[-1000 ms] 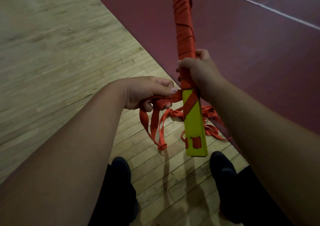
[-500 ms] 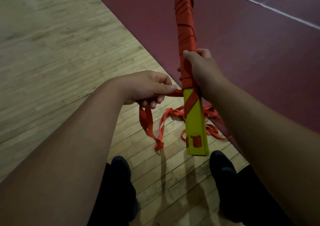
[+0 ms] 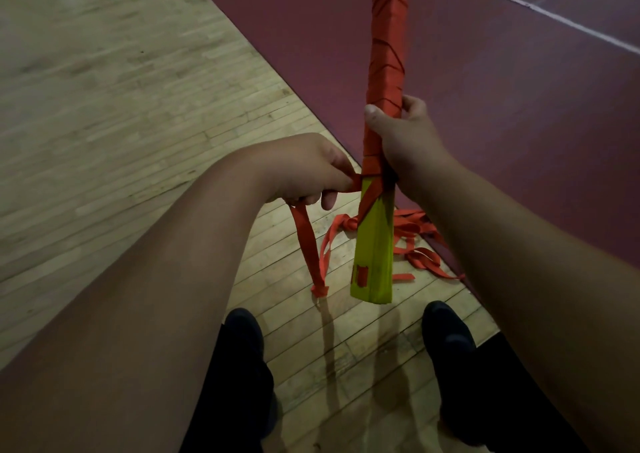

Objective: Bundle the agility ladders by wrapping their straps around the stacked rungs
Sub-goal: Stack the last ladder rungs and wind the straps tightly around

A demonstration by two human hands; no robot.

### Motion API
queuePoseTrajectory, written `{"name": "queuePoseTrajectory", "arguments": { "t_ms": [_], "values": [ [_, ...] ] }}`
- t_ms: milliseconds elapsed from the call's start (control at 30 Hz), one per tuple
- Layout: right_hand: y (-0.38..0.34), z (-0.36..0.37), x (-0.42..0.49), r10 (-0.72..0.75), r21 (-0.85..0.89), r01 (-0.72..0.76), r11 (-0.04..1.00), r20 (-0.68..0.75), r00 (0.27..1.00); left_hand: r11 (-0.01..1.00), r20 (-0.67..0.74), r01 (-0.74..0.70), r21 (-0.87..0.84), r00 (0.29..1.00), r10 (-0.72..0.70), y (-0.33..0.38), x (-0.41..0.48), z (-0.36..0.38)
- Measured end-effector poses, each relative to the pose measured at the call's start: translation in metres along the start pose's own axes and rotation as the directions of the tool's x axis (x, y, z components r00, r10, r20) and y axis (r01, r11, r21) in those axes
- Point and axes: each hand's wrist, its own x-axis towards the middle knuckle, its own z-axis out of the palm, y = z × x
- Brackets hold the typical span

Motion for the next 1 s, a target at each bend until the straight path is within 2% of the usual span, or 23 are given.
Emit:
{"name": "queuePoseTrajectory", "arguments": {
  "t_ms": [133, 267, 567, 667, 833, 933, 1000],
  "values": [
    [0.002, 0.0, 0.005, 0.04, 0.055, -0.039, 0.998, -0.017, 0.999, 1.0, -0.008, 0.002, 0.012, 1.0, -0.002, 0.001, 0.001, 0.001],
    [0.001, -0.001, 0.006, 0.04, 0.1, -0.038, 0.994, -0.024, 0.999, 0.995, 0.011, 0.023, -0.095, 1.0, -0.022, -0.002, 0.002, 0.001],
    [0.0, 0.002, 0.003, 0.025, 0.079, -0.025, 0.997, 0.0, 1.0, 0.993, -0.111, 0.052, -0.109, 0.992, -0.064, 0.004, 0.008, 0.005],
    [0.001, 0.004, 0.004, 0.024, 0.116, -0.023, 0.993, -0.006, 1.0, 0.997, -0.135, 0.053, -0.049, 0.989, -0.059, 0.01, 0.01, 0.012],
    [0.003, 0.003, 0.002, 0.049, 0.155, -0.051, 0.987, 0.018, 0.999, 0.976, -0.227, 0.131, 0.175, 0.97, -0.09, 0.021, 0.012, 0.031],
    [0.005, 0.003, 0.001, 0.063, 0.165, -0.071, 0.984, 0.052, 0.997, 0.957, -0.346, 0.178, 0.229, 0.934, -0.091, 0.021, 0.019, 0.044],
    [0.004, 0.003, -0.001, 0.07, 0.184, -0.082, 0.979, 0.075, 0.995, 0.96, -0.355, 0.171, 0.223, 0.931, -0.083, 0.019, 0.019, 0.043]
  ]
}}
